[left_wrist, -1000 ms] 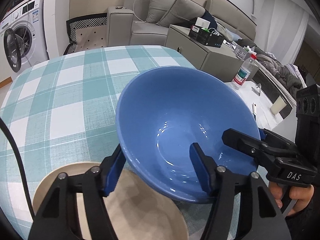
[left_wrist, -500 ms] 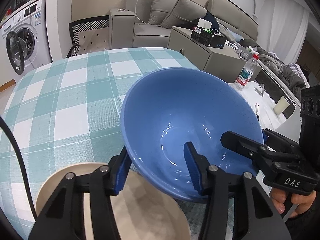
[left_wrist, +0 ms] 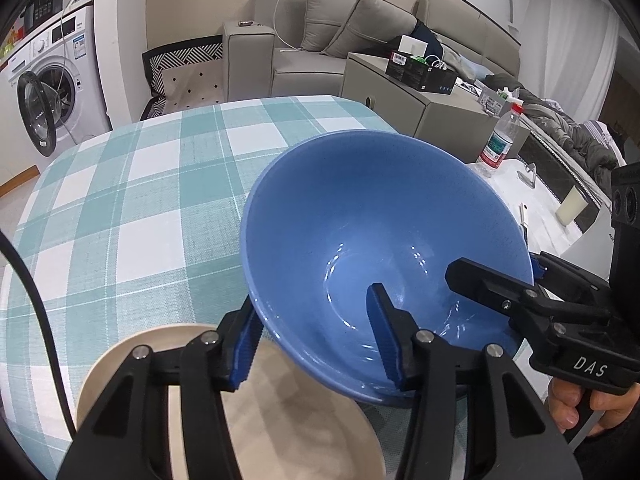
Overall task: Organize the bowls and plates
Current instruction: 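Close both tools on the rim of the blue bowl stack, then lift the blue bowl stack and carry it over the cream plates with both tools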
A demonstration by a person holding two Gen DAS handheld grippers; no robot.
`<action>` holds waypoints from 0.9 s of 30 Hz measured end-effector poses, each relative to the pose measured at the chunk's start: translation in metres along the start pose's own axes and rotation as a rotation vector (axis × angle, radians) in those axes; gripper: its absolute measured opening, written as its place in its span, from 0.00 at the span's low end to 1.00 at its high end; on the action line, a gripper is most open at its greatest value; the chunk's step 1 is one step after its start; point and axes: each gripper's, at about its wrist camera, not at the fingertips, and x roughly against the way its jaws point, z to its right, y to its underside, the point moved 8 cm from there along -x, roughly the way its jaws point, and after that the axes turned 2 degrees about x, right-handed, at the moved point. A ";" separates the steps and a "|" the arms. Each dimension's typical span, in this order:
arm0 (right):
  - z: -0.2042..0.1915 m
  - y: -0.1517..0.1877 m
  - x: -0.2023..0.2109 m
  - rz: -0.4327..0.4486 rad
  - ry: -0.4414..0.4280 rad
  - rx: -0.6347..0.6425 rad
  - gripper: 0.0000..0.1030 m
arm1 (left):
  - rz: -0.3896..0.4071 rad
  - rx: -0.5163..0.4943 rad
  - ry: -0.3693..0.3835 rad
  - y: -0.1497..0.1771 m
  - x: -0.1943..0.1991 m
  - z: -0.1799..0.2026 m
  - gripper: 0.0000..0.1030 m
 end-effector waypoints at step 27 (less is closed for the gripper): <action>-0.006 -0.013 0.030 0.068 0.000 0.027 0.59 | 0.061 -0.014 -0.016 -0.011 0.030 0.010 0.49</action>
